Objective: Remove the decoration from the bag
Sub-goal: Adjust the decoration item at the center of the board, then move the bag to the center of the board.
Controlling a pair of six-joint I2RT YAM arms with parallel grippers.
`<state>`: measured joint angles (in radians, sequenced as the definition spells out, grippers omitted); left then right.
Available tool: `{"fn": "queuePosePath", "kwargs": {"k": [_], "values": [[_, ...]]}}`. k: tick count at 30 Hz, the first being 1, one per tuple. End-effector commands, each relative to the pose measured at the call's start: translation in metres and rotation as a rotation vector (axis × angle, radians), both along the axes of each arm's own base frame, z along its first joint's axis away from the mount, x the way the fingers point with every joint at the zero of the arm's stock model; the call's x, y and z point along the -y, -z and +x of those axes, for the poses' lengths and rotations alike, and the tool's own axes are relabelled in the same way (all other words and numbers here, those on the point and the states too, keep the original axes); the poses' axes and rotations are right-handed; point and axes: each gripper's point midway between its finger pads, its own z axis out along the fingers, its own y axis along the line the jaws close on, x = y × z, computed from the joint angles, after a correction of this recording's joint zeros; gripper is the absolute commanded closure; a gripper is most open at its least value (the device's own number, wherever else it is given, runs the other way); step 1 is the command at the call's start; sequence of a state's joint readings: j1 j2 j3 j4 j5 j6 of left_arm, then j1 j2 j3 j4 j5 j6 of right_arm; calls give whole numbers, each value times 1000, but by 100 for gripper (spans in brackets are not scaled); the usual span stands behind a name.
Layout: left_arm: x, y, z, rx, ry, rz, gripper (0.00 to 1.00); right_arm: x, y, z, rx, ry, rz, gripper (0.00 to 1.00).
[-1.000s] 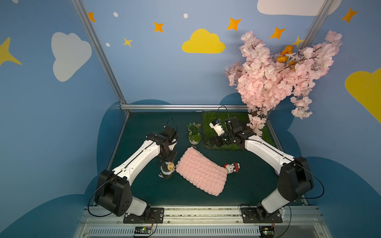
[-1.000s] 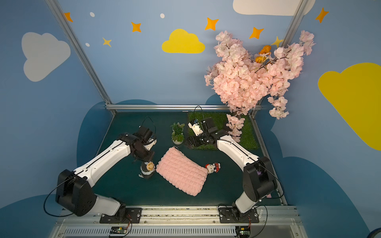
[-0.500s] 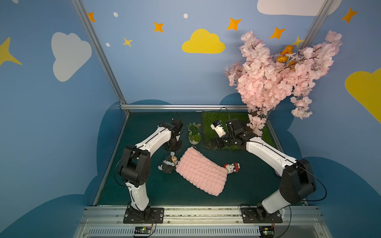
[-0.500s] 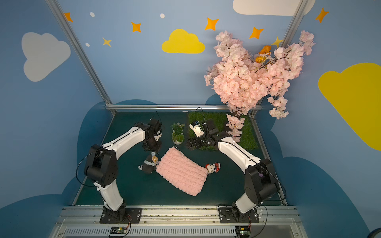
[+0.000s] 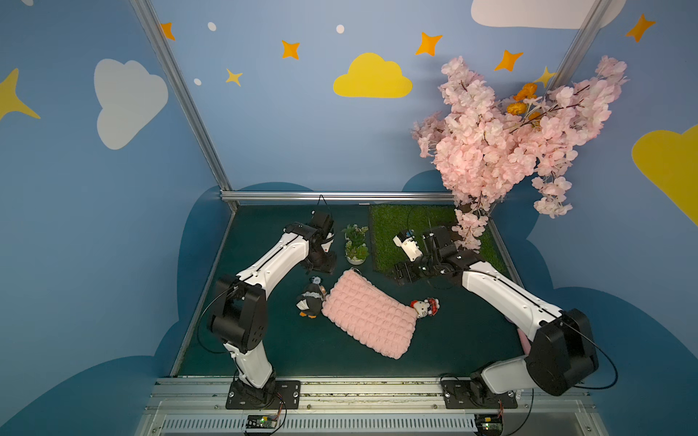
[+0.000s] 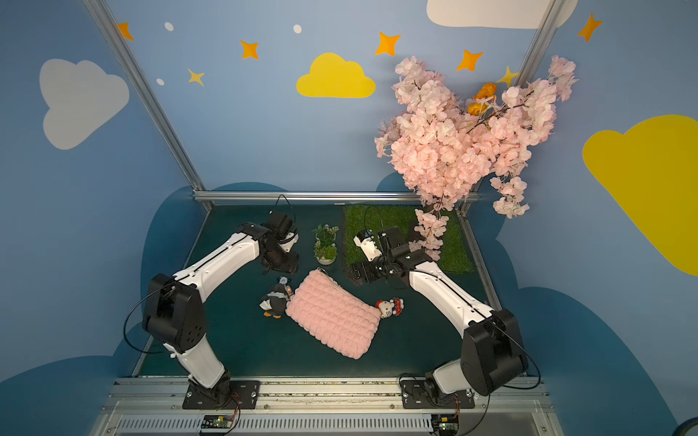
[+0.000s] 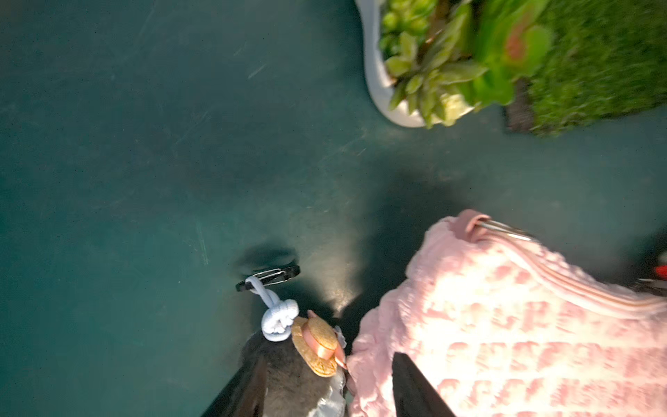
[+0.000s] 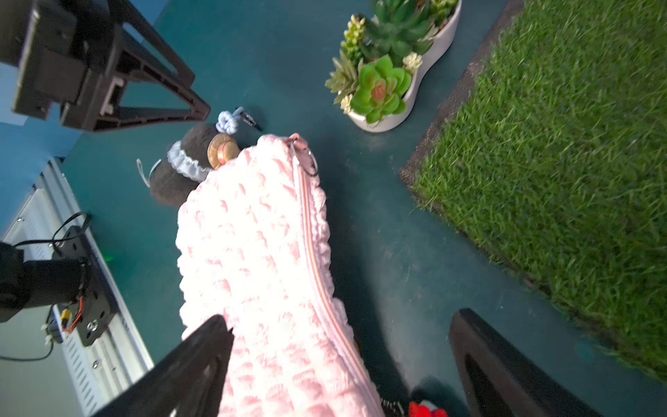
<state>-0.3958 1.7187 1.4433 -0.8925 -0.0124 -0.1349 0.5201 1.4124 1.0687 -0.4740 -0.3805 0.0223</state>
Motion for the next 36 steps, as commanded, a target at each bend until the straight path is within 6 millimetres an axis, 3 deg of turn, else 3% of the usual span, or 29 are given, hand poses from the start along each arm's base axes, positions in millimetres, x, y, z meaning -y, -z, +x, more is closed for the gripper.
{"fn": "queuePosePath", "kwargs": {"k": [1,13,20,25,31,36], "values": [[8,-11,-1,54,45,-45,38,4,1,-40,-74,-29,-15,4],[-26,-25,34,267,-11,-52,21,41,50,-123,-240,169,-123,3],[-51,-25,43,295,-49,-54,20,48,85,-151,-376,172,-146,3],[-63,-22,44,300,-71,-59,19,31,97,-138,-410,156,-141,3],[-75,-17,40,290,-103,-81,19,10,75,-87,-340,140,-71,3],[-80,-9,31,276,-125,-87,20,-11,68,-66,-324,69,-67,3]]}}
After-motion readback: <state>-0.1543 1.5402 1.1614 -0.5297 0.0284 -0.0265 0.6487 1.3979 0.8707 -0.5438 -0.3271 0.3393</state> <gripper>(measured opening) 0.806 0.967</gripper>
